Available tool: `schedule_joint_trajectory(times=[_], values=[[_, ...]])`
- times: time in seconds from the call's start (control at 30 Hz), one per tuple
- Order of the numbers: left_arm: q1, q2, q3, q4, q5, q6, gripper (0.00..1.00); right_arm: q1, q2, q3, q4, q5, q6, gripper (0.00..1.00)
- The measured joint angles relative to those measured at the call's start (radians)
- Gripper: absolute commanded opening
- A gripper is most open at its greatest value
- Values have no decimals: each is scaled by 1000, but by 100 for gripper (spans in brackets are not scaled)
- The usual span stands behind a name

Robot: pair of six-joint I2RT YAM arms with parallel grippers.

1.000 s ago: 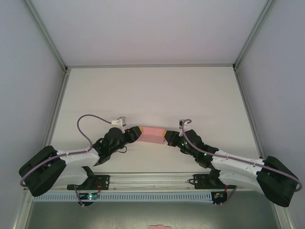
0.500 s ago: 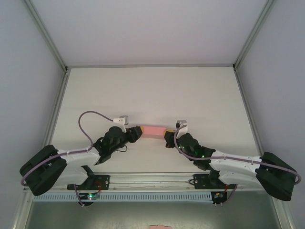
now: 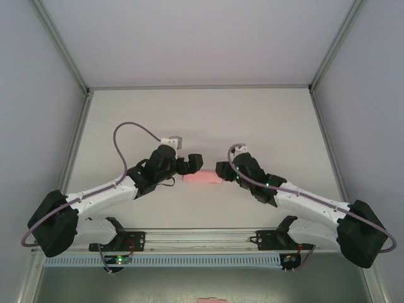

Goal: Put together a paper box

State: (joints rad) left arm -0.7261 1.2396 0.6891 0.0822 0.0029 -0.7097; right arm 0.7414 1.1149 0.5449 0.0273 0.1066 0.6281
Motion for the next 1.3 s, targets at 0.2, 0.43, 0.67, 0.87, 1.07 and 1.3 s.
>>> schedule_joint_trajectory(times=[0.2,0.43,0.67,0.87,1.07,1.3], values=[[30,-78,47,-155,-89,6,100,-45,6,88,-43,-92,-84,90],[176,-126,75,-382,-217,23,100,-172,-83,84,-116,-74,-148,98],[471,-131,47,-360,-420,171,100,-520,-163,-6,4,-16,-375,98],[640,-116,-217,27,-418,412,100,-668,-146,-325,463,-81,-574,98],[709,58,-303,333,-310,552,100,-679,114,-368,777,-160,-712,98],[732,309,-321,690,-127,605,100,-749,309,-387,1107,-354,-716,98]])
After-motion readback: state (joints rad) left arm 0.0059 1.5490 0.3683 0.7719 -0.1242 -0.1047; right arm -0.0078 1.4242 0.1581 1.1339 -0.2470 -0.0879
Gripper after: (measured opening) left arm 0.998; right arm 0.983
